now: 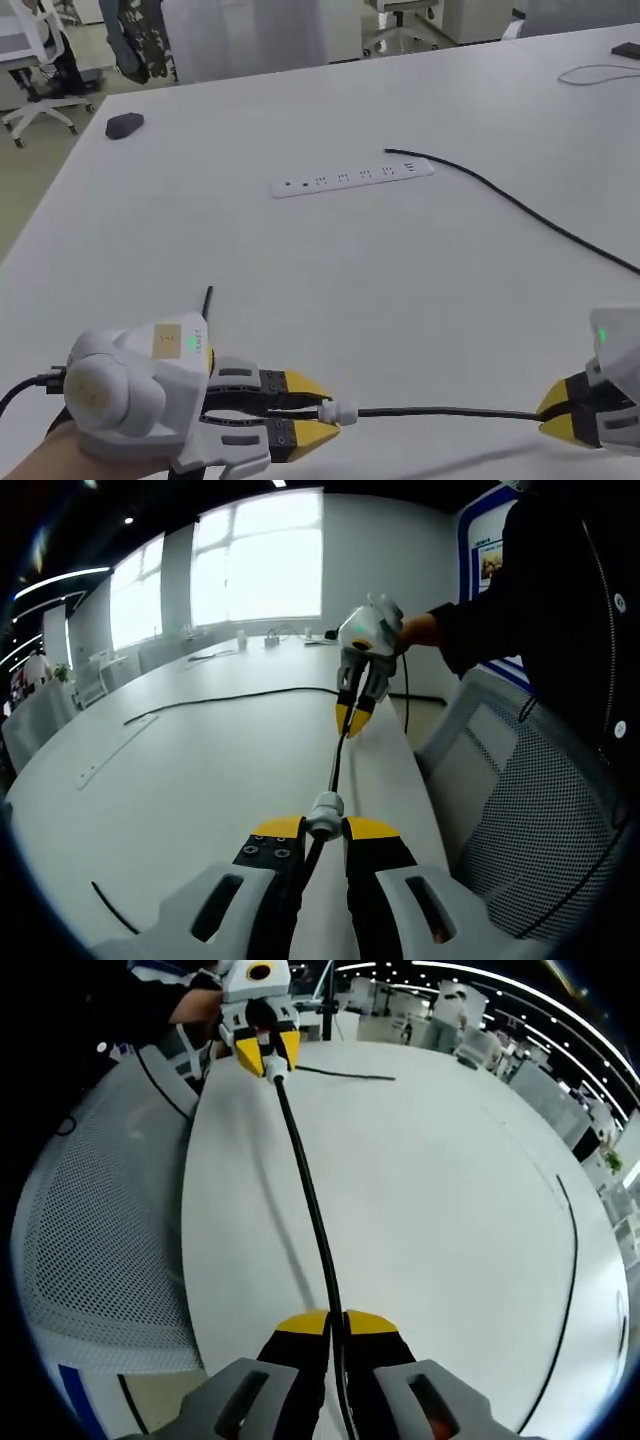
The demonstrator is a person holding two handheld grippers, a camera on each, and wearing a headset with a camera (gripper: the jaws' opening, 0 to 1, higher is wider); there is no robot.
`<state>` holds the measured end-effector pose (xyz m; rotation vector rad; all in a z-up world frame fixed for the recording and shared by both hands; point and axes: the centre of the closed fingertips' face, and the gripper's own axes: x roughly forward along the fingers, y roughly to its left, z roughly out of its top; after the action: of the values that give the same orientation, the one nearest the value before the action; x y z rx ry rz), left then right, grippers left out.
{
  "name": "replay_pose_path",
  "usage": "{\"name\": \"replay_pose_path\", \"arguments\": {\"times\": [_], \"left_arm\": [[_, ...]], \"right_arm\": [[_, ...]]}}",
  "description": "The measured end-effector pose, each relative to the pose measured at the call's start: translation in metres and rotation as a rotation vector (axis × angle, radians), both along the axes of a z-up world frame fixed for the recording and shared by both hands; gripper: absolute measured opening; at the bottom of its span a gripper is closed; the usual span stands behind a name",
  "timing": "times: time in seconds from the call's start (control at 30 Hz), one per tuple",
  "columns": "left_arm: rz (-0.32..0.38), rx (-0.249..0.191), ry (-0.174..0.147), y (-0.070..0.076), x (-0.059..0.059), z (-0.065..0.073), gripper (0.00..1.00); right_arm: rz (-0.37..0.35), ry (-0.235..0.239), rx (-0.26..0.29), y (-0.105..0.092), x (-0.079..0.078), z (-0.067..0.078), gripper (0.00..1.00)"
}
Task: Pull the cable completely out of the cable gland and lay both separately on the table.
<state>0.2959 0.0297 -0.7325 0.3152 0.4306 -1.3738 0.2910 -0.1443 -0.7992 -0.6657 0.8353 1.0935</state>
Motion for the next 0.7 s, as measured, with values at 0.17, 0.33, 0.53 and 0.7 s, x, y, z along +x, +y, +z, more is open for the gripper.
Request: {"name": "replay_pose_path", "arguments": {"times": [0.17, 0.33, 0.53, 0.7], "left_arm": [[0.009, -0.002, -0.006, 0.002, 0.004, 0.0, 0.15], [0.0, -0.002, -0.008, -0.002, 0.002, -0.001, 0.15], [-0.007, -0.009, -0.011, -0.005, 0.0, 0.0, 0.15], [-0.018, -0.011, -0.018, -0.007, 0.0, 0.002, 0.15]], "right_arm": [[-0.051, 0.053, 0.117, 0.024, -0.001, 0.023, 0.13], [-0.014, 0.023, 0.219, 0.064, 0.004, 0.053, 0.15], [0.037, 0.014, 0.28, 0.109, 0.003, 0.069, 0.11], [0.12, 0.026, 0.273, 0.135, -0.005, 0.067, 0.1]]}}
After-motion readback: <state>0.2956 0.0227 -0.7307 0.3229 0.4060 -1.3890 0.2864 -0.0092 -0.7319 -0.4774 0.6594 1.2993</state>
